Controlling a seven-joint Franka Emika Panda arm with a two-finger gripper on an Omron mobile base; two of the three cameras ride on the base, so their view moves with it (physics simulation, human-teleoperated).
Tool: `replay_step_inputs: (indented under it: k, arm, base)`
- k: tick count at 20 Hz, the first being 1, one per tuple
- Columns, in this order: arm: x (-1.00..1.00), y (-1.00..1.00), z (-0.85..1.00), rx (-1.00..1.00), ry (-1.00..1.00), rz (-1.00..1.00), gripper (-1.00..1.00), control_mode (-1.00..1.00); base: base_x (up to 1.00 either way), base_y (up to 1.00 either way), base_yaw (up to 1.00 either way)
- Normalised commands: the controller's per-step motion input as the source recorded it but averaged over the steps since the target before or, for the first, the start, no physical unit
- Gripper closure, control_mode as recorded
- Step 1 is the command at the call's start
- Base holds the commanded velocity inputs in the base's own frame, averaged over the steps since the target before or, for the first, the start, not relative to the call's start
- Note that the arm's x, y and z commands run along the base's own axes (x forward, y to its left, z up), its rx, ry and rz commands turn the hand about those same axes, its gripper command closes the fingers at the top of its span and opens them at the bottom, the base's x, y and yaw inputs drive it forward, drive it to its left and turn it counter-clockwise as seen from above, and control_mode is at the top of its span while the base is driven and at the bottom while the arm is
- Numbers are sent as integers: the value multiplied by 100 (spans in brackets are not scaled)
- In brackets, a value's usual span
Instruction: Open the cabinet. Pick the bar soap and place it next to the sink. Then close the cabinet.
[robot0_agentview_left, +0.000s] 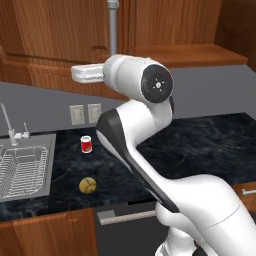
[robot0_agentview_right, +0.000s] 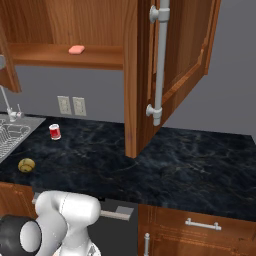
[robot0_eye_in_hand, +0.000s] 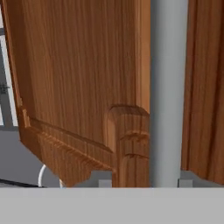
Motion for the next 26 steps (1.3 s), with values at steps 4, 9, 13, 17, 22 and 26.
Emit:
replay_step_inputs:
  k: [4,9,13,17,22,26]
  arm:
    - [-46,69,16,0,0,19,100,-100]
    - [-47,70,10,0,0,22,100,-100]
    - [-50,73,9,0,0,22,100,-100]
    - [-51,74,10,0,0,20,100,-100]
    - [-19,20,5,0,0,5,100,-100]
    - [-30,0,1,0,0,-3,100,-100]
  base:
    - [0,0,0]
    - [0,0,0]
    - [0,0,0]
    - [0,0,0]
    - [0,0,0]
    - [0,0,0]
